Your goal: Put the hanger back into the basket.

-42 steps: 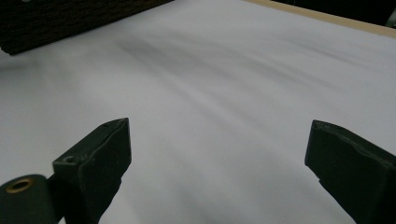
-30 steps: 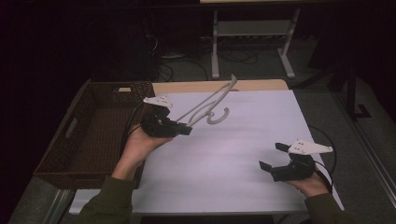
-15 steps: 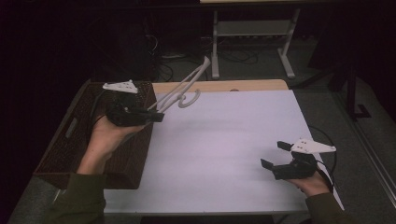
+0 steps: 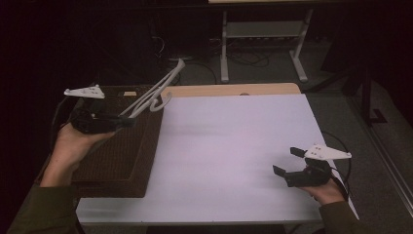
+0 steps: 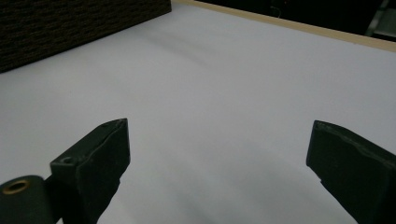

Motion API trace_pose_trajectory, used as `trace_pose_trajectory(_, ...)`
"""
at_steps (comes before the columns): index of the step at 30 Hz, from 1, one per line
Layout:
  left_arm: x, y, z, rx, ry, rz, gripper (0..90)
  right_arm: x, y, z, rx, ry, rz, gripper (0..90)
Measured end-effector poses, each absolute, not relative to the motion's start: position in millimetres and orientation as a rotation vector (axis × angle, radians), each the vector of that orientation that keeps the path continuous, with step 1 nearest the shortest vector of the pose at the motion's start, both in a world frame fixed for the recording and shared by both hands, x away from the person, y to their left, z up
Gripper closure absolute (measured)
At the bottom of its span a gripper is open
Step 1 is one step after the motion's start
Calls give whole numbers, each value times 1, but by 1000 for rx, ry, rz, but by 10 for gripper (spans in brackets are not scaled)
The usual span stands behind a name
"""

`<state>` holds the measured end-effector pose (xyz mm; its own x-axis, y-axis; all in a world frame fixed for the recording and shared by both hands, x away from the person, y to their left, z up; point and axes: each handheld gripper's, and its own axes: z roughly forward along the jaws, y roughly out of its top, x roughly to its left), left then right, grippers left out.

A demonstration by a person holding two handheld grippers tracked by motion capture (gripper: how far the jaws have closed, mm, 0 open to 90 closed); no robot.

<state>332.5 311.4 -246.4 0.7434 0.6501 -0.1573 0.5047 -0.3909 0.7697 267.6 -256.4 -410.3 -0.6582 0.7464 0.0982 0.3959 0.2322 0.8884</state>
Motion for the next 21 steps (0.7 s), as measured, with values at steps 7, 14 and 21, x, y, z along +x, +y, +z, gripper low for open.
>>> trace_pose_trajectory(7, 329, 346, -254, 2073, 925, 235, 821, 268, -256, -410, 1060, 2163, 1392, 59)
trace_pose_trajectory(14, 328, 370, -260, 2068, 975, 232, 821, 268, -257, -409, 1071, 2140, 1380, 14)
trace_pose_trajectory(21, 325, 384, -263, 2084, 999, 231, 821, 267, -257, -408, 1075, 2119, 1358, 0)
